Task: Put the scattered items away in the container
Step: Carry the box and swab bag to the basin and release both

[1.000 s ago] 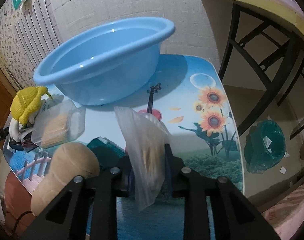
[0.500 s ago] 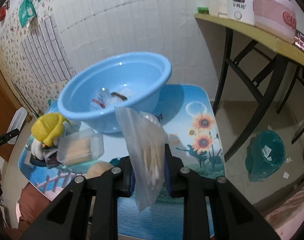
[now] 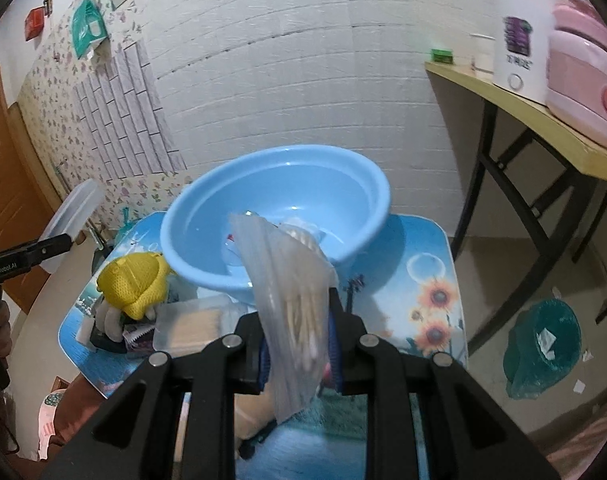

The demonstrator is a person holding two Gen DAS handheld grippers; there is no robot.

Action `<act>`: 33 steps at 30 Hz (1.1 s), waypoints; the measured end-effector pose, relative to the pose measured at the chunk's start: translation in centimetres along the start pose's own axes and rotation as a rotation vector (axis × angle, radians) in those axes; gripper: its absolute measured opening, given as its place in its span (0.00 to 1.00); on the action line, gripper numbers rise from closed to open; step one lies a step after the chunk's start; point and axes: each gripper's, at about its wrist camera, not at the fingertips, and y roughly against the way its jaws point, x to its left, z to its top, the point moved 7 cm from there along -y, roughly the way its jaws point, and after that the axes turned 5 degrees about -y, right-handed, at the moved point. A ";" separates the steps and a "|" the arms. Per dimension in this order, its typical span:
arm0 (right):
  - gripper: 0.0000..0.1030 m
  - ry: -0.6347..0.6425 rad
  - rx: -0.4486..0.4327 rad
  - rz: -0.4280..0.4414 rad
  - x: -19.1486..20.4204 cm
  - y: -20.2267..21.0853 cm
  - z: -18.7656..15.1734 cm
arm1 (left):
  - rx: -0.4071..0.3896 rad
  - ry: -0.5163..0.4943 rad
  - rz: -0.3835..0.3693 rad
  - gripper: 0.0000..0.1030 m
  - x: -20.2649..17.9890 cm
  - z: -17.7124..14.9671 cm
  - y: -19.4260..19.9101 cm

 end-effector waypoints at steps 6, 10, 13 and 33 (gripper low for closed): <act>0.22 0.015 -0.006 0.031 0.7 -1.0 0.9 | 0.009 -0.060 -0.062 0.59 -4.4 1.9 -1.6; 0.22 0.007 -0.004 0.036 0.3 -2.1 1.2 | 0.023 -0.105 -0.085 0.59 -7.0 2.7 -3.1; 0.22 -0.002 -0.002 0.046 -0.1 -2.7 1.5 | 0.034 -0.128 -0.107 0.59 -8.7 3.2 -4.2; 0.24 0.030 -0.006 0.091 -0.5 -6.7 3.6 | 0.126 -0.199 -0.126 0.59 -12.9 4.0 -11.0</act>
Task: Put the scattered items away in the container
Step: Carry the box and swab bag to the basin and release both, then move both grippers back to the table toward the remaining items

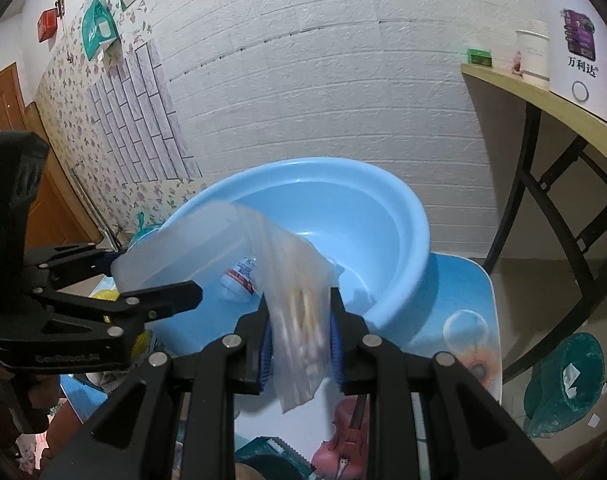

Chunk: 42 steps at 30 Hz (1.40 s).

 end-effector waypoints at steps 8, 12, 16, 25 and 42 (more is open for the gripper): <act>0.24 -0.004 -0.007 -0.009 -0.1 0.3 0.1 | -0.004 -0.005 -0.005 0.59 0.1 -0.2 0.0; 0.24 -0.005 -0.006 -0.010 -0.2 0.3 0.3 | -0.013 -0.008 -0.012 0.59 0.1 -0.3 0.2; 0.23 0.004 -0.010 -0.005 0.3 0.1 0.9 | -0.016 -0.004 -0.020 0.59 0.2 -0.3 0.3; 0.25 -0.009 0.026 0.020 0.7 -2.5 1.4 | -0.027 0.006 -0.036 0.62 0.5 -0.3 1.1; 0.64 0.099 0.061 -0.064 2.4 -2.7 0.1 | -0.051 0.098 0.021 0.91 3.9 -2.3 3.7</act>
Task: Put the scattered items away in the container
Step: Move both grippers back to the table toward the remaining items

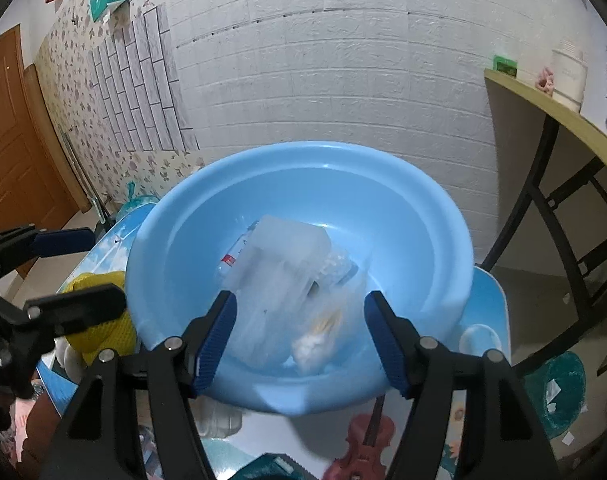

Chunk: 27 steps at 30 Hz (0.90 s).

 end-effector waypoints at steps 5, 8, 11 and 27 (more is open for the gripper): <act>0.64 0.003 -0.005 -0.021 0.0 1.3 -0.4 | 0.022 0.060 0.009 0.91 1.8 -1.7 0.3; 0.64 0.007 -0.013 -0.031 0.1 2.2 -0.8 | 0.025 0.084 0.012 0.91 2.5 -2.6 0.8; 0.64 0.013 -0.013 -0.037 0.3 3.0 -1.2 | 0.021 0.090 0.014 0.92 2.9 -3.3 1.5; 0.64 -0.333 0.046 0.172 -2.5 3.5 -4.7 | 0.019 0.175 0.029 0.95 6.3 -7.8 3.9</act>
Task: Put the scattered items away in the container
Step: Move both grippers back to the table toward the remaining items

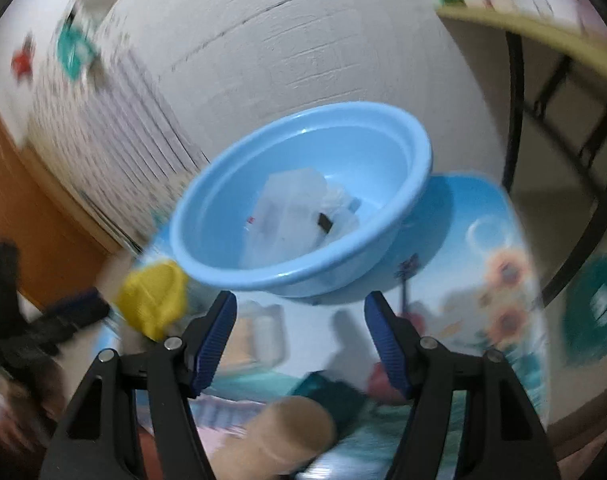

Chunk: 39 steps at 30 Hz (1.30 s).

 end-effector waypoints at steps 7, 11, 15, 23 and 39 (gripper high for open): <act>0.64 -0.182 0.016 0.077 -1.2 -0.6 0.5 | 0.004 0.032 0.014 0.95 1.6 -0.8 0.1; 0.64 -0.125 0.003 0.053 0.0 0.0 0.0 | 0.011 0.036 0.019 0.95 2.4 -1.5 0.4; 0.64 -0.043 0.008 -0.027 0.4 1.4 -2.1 | 0.028 0.044 0.029 0.95 3.5 -2.8 0.3; 0.64 0.020 0.070 -0.100 1.0 2.7 -7.1 | 0.067 0.073 0.047 0.95 5.6 -5.9 0.6; 0.64 0.057 0.178 -0.142 3.4 1.6 -11.1 | 0.101 0.044 0.060 0.95 6.6 -9.0 -0.8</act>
